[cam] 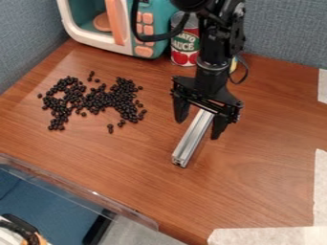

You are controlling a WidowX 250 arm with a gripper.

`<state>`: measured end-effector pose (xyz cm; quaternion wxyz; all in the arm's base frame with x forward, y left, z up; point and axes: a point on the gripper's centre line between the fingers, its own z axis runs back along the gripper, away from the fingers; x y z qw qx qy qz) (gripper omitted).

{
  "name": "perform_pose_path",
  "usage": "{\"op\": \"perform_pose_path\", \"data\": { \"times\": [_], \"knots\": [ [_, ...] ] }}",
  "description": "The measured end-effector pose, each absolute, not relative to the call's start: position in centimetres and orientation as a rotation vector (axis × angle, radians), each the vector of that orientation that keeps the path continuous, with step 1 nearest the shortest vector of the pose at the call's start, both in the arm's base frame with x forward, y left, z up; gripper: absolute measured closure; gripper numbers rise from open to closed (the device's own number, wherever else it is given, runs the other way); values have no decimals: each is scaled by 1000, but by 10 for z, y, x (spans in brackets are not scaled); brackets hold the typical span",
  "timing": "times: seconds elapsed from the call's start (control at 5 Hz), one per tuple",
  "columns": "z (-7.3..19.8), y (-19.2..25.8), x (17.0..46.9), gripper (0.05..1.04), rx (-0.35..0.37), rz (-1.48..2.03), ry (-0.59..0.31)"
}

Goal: Sweep into pile

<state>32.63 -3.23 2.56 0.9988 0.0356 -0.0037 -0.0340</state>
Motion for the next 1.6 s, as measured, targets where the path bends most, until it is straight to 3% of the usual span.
{"op": "perform_pose_path", "data": {
  "times": [0.6,0.8,1.2,1.6],
  "knots": [
    [13,-26,332,83,70,-47,-28],
    [3,-26,331,139,65,-52,-14],
    [-4,-27,331,698,69,-58,-3],
    [-3,-16,333,705,84,-48,-9]
  ]
}}
